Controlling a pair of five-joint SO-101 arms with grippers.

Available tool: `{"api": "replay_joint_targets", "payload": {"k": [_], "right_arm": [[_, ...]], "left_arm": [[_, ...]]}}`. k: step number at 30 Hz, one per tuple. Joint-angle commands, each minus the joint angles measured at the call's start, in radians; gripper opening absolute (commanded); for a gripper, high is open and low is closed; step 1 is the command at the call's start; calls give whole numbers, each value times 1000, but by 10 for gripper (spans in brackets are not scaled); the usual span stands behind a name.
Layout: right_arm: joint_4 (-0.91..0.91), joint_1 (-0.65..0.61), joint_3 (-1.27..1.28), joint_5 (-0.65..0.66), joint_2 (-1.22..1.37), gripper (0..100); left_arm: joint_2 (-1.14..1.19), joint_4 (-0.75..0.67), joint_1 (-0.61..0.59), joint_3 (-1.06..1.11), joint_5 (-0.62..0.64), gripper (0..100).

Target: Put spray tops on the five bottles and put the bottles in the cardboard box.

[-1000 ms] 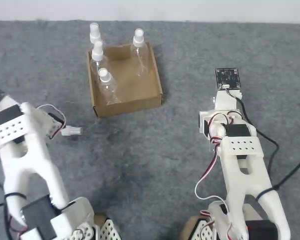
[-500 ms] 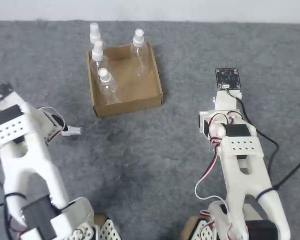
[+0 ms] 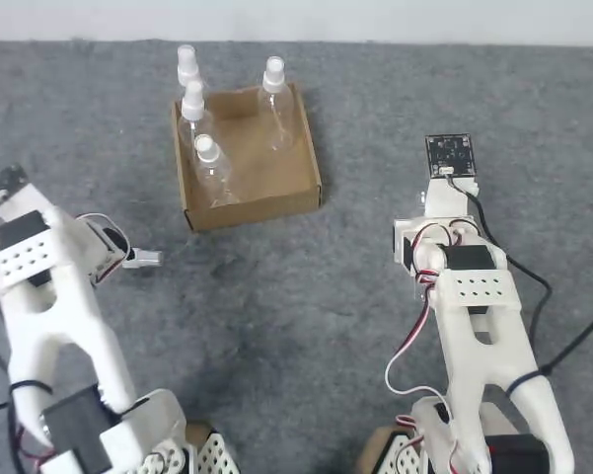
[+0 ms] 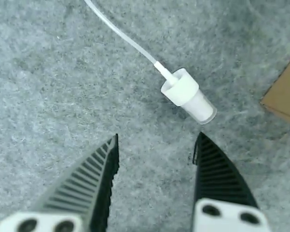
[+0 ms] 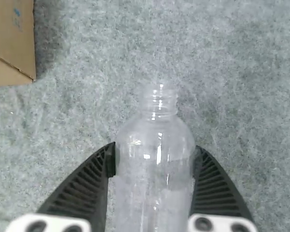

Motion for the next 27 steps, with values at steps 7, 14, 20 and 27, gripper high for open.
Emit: {"api": "replay_joint_targets", "payload": {"k": [7, 14, 20, 27], "right_arm": [[-22, 10, -25, -3, -41, 118], [-22, 8, -25, -3, -41, 118], [-22, 8, -25, -3, -41, 118], [-22, 10, -25, -3, -41, 118]], "left_arm": [[-6, -25, 0, -12, -15, 232], [-6, -26, 0, -12, -17, 232], [-6, -23, 0, -15, -17, 232], [-9, -20, 34, -36, -48, 232]]}}
